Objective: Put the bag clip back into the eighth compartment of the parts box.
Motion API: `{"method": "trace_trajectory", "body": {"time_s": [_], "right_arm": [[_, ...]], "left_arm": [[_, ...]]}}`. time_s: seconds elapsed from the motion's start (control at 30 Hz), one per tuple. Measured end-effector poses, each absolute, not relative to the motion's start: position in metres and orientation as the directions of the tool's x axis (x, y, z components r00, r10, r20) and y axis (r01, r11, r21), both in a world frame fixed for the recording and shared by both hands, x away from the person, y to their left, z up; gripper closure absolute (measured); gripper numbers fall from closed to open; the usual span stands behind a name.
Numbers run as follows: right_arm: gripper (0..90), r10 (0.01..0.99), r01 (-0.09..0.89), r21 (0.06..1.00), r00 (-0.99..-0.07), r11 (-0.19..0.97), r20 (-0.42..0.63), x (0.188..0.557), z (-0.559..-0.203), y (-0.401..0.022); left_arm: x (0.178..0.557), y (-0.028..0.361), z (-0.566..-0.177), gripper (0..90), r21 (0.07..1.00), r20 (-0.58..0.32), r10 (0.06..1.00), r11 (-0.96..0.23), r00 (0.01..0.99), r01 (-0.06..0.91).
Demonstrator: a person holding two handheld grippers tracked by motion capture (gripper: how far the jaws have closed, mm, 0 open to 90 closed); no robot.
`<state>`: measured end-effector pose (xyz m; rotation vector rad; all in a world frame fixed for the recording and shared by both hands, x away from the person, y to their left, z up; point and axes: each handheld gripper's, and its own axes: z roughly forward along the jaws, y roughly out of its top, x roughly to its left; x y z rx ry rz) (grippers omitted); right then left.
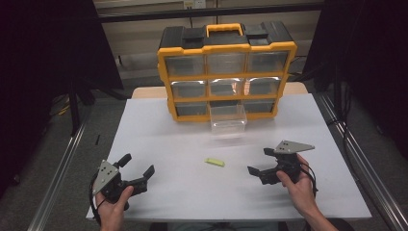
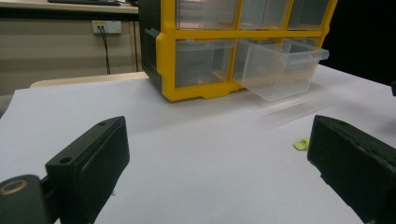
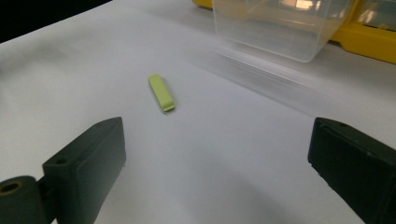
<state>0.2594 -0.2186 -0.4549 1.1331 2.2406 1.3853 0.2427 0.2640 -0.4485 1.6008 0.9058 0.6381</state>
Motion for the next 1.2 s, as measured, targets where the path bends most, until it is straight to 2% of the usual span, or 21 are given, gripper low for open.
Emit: {"method": "trace_trajectory", "body": {"time_s": [0.63,1.2], "right_arm": [[2.5,0.629,0.500,0.812,-0.744,0.300,0.226,0.283,-0.452,-0.180],[2.3,0.556,0.483,0.768,-0.806,0.421,0.202,0.307,-0.446,-0.135]], "left_arm": [[0.240,0.260,-0.446,5.7,0.975,-0.054,0.827,-0.077,0.559,0.208],[0.241,0.261,-0.448,5.7,0.974,-0.060,0.825,-0.075,0.561,0.214]]}}
